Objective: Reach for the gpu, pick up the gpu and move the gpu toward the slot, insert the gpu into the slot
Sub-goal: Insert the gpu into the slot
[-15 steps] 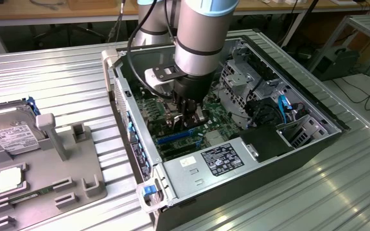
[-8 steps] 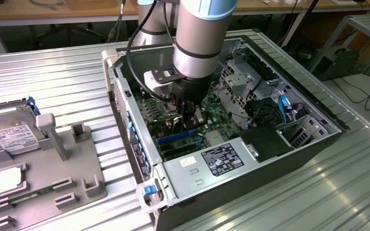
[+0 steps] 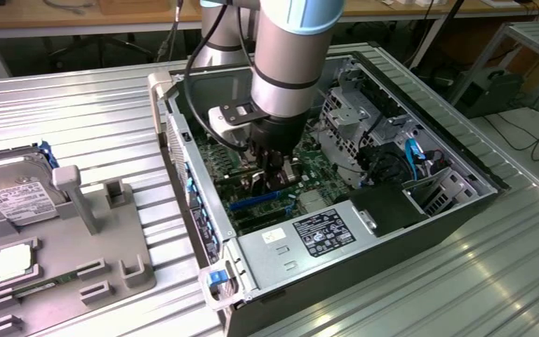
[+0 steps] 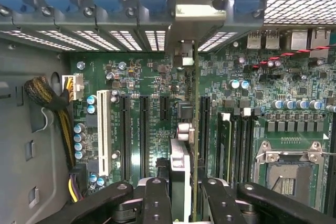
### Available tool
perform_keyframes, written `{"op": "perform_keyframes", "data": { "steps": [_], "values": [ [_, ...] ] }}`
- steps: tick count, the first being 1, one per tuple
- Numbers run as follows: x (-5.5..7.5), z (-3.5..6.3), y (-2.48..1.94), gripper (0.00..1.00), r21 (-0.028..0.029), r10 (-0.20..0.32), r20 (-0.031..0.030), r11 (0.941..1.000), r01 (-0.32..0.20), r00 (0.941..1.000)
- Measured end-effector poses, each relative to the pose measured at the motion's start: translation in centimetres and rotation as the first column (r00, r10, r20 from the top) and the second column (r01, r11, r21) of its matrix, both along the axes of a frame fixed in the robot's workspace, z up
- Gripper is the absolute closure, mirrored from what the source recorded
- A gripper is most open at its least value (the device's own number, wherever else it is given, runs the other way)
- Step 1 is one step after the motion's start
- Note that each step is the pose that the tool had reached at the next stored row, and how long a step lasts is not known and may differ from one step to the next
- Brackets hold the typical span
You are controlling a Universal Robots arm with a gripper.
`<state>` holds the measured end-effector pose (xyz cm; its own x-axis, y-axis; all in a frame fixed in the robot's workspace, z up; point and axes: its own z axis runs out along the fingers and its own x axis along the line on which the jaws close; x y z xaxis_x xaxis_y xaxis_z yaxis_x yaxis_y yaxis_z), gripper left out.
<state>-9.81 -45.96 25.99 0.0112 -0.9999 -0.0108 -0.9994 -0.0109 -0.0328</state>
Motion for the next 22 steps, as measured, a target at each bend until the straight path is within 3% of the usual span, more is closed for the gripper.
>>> {"op": "perform_keyframes", "data": {
  "steps": [22],
  "values": [
    [0.63,-0.41,0.01,0.72,0.0002,-0.016,-0.0037,0.9999,0.016,0.9999]
  ]
}}
